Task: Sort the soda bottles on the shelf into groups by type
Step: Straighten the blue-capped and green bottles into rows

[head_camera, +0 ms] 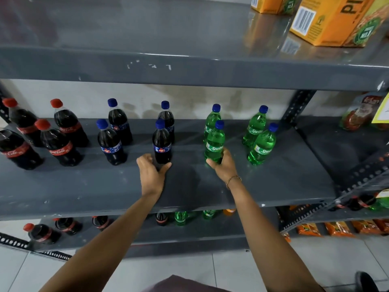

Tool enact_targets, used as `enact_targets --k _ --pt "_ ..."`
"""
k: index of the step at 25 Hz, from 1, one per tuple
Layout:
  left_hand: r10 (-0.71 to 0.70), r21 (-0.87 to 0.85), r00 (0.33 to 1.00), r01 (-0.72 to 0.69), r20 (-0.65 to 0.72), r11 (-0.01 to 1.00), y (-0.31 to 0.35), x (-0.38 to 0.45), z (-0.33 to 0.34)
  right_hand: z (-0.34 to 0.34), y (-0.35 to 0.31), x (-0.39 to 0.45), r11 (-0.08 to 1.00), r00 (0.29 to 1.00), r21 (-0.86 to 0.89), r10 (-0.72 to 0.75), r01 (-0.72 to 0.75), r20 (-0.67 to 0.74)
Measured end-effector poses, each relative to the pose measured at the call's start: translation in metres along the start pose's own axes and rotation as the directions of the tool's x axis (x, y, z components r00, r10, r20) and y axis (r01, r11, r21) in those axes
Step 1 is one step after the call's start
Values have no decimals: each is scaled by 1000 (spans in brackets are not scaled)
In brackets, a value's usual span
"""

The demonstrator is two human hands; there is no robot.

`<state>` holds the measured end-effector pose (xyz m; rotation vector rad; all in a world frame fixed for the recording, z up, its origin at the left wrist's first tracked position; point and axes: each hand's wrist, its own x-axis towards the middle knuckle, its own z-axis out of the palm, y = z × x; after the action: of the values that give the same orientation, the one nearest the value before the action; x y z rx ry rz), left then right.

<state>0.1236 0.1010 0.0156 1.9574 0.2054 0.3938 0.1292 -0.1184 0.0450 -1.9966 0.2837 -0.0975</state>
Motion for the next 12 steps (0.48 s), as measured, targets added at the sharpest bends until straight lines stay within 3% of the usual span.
enact_targets --k 2,3,5,6,8,10,12 --pt "36 27 999 -35 -24 999 4 -17 6 -8 11 -8 997 995 83 18 -10 -94" --pt "60 39 998 -61 23 997 10 -26 14 -13 20 -14 993 974 114 42 -17 -225" --pt "88 53 977 -100 193 994 26 -42 36 -31 37 -27 989 845 144 99 -26 -525" --pt "65 41 959 -79 276 996 35 -48 51 -44 45 -30 987 782 161 116 -21 -612" --pt "-18 0 925 20 381 1000 55 -52 78 -73 54 -25 981 766 192 140 -22 -628" --pt "-65 7 926 67 373 998 67 -46 99 -94 56 -14 988 849 140 127 -64 -513" --pt "-45 68 954 25 297 997 70 -39 111 -105 59 -3 997 925 66 66 -44 -375"
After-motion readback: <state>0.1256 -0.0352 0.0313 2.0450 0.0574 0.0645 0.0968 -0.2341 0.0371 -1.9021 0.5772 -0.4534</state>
